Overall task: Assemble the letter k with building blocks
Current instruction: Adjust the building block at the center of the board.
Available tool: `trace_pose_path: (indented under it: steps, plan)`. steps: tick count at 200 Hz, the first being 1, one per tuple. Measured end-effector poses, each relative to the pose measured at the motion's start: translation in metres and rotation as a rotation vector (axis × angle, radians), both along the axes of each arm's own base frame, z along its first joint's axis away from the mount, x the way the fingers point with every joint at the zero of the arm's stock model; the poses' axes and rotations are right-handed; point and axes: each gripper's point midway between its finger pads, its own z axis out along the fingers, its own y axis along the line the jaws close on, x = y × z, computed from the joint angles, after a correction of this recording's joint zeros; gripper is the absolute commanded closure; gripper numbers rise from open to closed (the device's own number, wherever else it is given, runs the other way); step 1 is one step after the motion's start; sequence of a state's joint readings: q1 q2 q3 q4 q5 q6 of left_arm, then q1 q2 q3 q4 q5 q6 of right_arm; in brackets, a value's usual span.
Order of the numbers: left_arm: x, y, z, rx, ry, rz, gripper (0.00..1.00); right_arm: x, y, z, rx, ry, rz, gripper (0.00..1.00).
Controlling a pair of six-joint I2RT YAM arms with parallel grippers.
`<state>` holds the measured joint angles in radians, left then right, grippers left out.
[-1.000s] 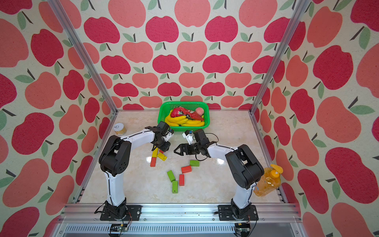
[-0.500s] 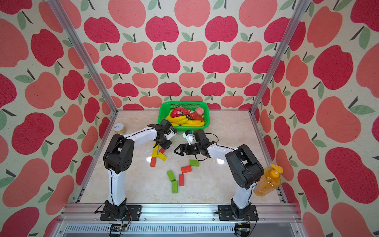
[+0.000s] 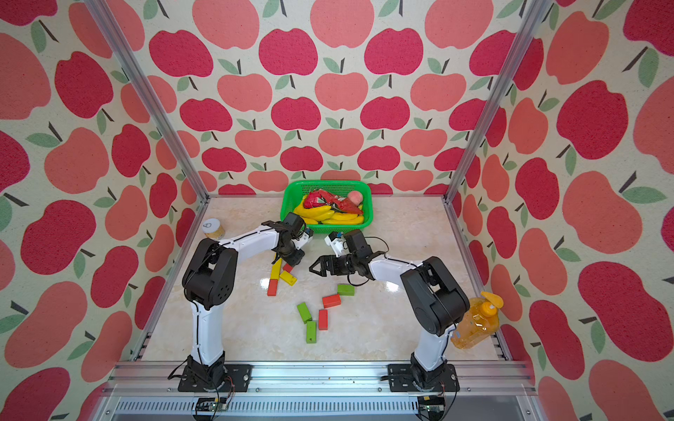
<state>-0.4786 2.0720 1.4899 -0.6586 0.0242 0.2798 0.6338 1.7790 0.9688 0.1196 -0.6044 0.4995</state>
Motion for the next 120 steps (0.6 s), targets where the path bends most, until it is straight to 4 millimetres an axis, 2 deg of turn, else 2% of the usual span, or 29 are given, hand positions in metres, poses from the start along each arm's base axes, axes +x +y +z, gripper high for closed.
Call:
trace_pose_path:
  steps: [22, 120]
  plan:
    - [-0.0009, 0.0001, 0.0004, -0.002, 0.003, 0.004, 0.69, 0.0000, 0.0000, -0.0002, 0.000, 0.000, 0.000, 0.01]
    - [0.0004, -0.0014, 0.0008, 0.035, 0.022, -0.083, 0.69, -0.0001, -0.0001, -0.0038, -0.005, 0.008, 0.000, 0.01]
